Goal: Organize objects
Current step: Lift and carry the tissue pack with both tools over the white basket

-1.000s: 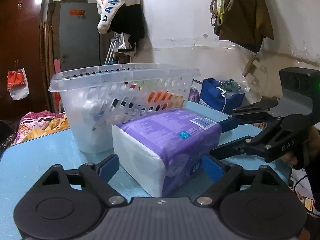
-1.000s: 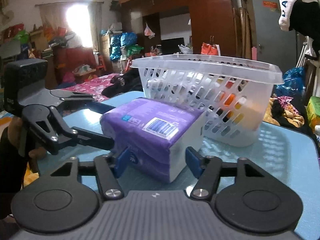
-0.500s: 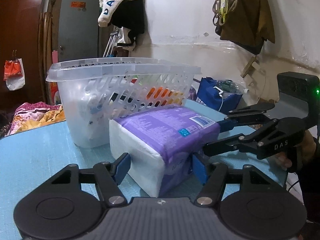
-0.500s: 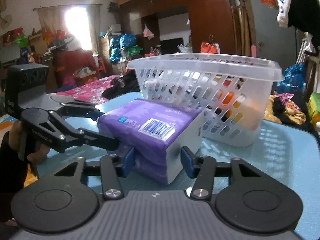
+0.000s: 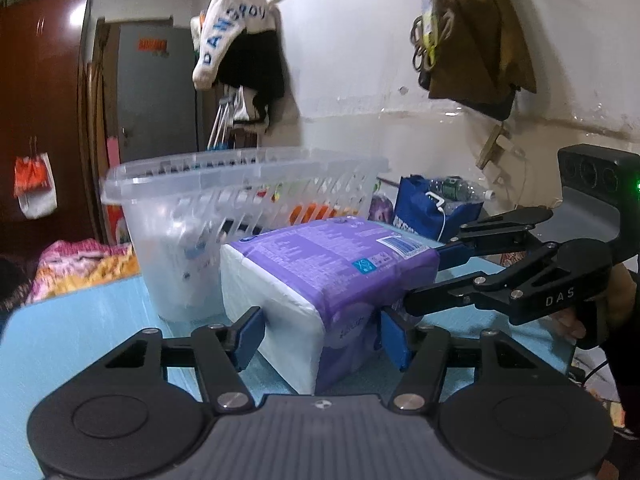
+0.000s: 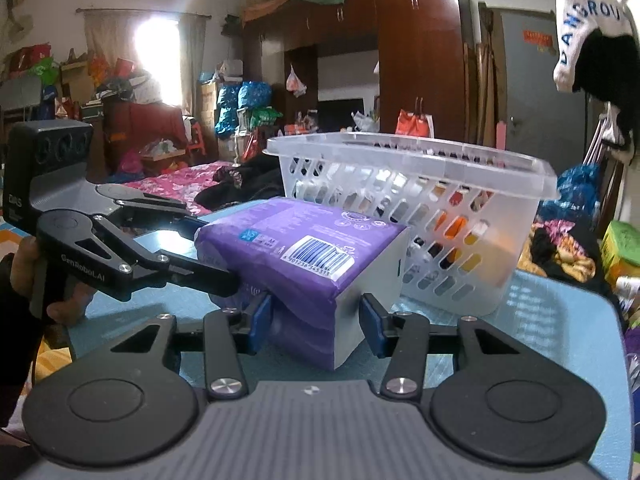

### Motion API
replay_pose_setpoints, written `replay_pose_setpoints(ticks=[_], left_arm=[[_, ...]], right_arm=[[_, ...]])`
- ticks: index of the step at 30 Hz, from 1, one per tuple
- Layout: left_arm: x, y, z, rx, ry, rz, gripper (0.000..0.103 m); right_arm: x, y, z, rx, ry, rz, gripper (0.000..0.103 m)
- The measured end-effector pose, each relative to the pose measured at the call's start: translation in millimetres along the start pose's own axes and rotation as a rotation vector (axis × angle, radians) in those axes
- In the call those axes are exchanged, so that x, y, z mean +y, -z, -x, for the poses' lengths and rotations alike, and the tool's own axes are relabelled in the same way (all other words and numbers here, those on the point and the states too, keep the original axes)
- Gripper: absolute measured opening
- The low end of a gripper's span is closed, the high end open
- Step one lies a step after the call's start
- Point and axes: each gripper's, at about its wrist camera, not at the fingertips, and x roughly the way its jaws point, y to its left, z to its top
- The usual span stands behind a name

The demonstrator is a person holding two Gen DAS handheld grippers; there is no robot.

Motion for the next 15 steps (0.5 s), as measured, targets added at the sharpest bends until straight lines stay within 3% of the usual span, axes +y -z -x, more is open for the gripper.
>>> replay_pose_setpoints(ticks=[8,15], left_arm=[[-22.3,-4.0,23.5,-0.125,-0.03,-0.051,0.064],[-36.7,-44.9,43.1,-0.198,-0.053,-0.109,0.064]], right_arm=[[18.8,-3.8,22.8,-0.09,0.06,0.067,0.051],[20.4,-44.2,42.9,-0.146,0.094,0.115,0.051]])
